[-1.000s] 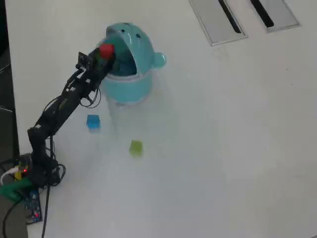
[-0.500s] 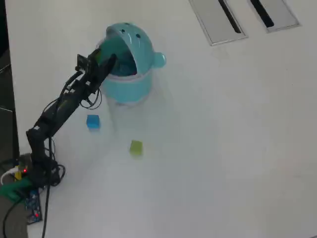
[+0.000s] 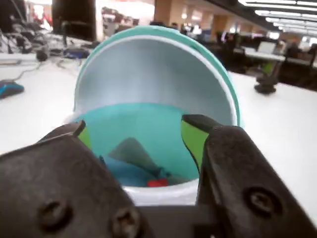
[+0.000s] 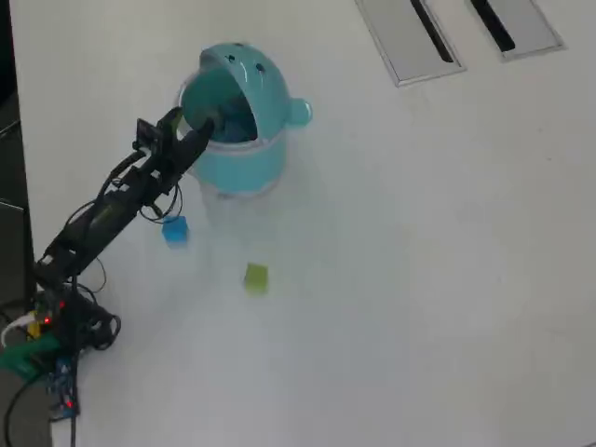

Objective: Grasp RGB lego blocks and put them in the bin one by one.

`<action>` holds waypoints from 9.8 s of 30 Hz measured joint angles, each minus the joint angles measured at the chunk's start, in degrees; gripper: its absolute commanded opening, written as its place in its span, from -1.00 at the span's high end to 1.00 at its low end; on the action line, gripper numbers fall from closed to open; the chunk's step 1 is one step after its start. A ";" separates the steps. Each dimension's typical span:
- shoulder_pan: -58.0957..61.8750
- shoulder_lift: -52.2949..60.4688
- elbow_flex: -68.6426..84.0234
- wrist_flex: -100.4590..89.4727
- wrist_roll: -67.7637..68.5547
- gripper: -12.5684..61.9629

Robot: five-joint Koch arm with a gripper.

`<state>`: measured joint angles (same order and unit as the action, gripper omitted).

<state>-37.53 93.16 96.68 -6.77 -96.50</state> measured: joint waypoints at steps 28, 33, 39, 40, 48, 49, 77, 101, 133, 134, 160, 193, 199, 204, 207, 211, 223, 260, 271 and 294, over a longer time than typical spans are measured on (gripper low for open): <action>18.54 20.21 18.37 15.38 3.34 -0.27; 23.03 20.74 20.57 15.64 5.36 -0.29; 25.66 20.74 21.62 15.64 5.36 -0.27; 26.10 20.83 22.41 15.64 5.36 -0.26; 28.65 20.83 27.07 15.64 5.98 -0.24; 29.09 20.92 27.95 15.64 6.42 -0.24; 38.14 22.24 32.78 19.16 13.27 -0.19; 35.77 3.16 34.72 3.25 14.15 -0.23; 38.67 -14.68 22.59 6.86 4.48 -0.21; 38.67 -15.03 22.59 6.86 4.48 -0.21; 42.80 -19.78 22.50 5.71 2.55 0.29; 29.88 2.90 30.59 -16.87 23.64 0.35; 26.63 10.28 32.52 -17.93 24.87 0.35; 23.47 16.52 32.52 -17.93 24.87 0.35; 20.92 18.46 32.52 -17.67 24.87 0.35; 16.17 20.39 27.07 -13.80 24.70 0.34; 2.29 17.49 9.40 11.69 15.64 0.34; -3.08 -25.49 -37.18 23.73 2.55 -0.22; -3.43 -17.05 -37.27 32.43 0.88 -0.20; -2.99 12.92 -3.08 53.00 0.88 -0.25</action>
<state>-40.52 106.08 93.60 46.23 -95.62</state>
